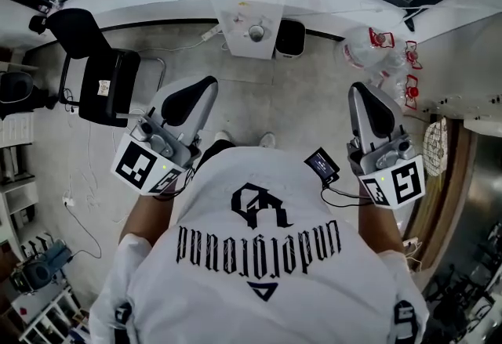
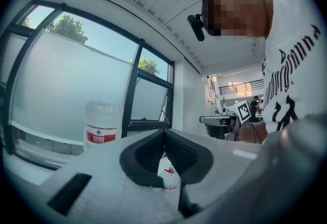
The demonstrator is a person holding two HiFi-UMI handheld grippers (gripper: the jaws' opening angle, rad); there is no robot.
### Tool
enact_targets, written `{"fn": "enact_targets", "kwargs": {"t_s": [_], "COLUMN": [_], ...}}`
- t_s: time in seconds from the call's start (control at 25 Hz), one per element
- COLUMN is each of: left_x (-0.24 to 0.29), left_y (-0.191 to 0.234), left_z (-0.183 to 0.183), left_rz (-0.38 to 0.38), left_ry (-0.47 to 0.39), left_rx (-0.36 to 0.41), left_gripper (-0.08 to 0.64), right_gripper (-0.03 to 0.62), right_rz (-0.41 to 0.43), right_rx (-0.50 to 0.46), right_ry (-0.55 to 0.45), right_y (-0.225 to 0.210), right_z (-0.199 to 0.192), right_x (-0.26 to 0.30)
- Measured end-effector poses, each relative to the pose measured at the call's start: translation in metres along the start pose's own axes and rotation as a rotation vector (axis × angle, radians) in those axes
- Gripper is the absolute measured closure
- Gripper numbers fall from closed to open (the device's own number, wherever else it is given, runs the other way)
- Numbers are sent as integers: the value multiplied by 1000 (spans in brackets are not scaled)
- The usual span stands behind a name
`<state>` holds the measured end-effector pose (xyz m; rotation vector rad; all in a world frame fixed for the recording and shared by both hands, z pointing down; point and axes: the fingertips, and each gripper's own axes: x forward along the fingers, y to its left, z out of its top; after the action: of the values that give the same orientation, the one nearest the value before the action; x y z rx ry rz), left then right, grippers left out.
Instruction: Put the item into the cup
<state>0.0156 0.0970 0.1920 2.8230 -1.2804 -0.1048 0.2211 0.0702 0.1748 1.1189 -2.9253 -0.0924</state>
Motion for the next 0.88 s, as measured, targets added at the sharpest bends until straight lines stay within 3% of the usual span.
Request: {"fn": "enact_targets", "kwargs": {"t_s": [0.4,0.6,0.88], "left_x": [-70,-126,-185], "left_y": [6,27,39], "left_z": [13,7,-9], "left_rz": [-65,-61,-85], "left_ry": [-12,-1,24], "left_rx": [53,8,2], "left_gripper": [545,545,545], "right_gripper": [577,577,577], "right_rz": [-41,-44,-49], "right_rx": [7,10,21], "right_ry": [8,30,63], "right_y": [83,138,203], "right_z": [-2,-9,-26], "right_x": [10,23,33]}}
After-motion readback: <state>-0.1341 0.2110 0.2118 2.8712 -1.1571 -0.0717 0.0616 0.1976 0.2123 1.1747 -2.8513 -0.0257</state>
